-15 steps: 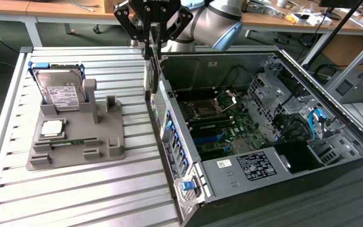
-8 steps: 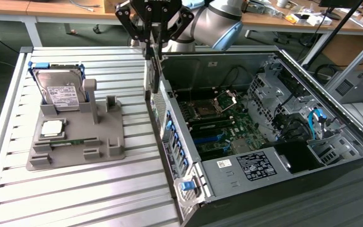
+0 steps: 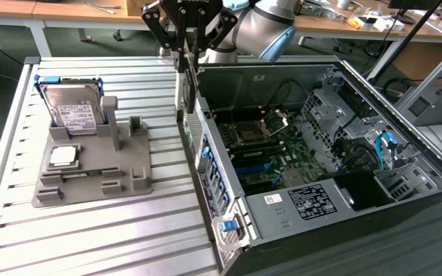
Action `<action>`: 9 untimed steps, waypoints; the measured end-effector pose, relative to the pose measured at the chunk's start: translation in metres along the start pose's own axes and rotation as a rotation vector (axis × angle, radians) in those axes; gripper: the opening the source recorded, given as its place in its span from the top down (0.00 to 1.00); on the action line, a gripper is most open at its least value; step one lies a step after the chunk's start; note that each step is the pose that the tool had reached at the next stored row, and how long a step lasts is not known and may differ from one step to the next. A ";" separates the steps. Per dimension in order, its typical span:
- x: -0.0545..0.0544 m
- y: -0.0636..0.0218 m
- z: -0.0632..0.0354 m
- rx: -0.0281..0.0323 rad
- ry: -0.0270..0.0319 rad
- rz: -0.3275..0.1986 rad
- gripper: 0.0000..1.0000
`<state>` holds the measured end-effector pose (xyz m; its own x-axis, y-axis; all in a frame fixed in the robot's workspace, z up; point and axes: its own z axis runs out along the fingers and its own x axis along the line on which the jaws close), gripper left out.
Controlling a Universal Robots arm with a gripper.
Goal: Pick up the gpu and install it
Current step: 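Pick up the gpu and move the gpu toward the slot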
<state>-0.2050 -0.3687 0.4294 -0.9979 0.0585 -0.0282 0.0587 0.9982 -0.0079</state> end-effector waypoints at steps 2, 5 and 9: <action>0.000 0.0000 0.0000 0.0000 0.0000 0.000 0.73; -0.001 0.0000 0.0000 0.0001 0.0000 0.000 0.73; -0.003 0.0001 0.0001 0.0000 0.0000 0.000 0.73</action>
<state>-0.2023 -0.3688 0.4294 -0.9979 0.0584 -0.0282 0.0587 0.9982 -0.0079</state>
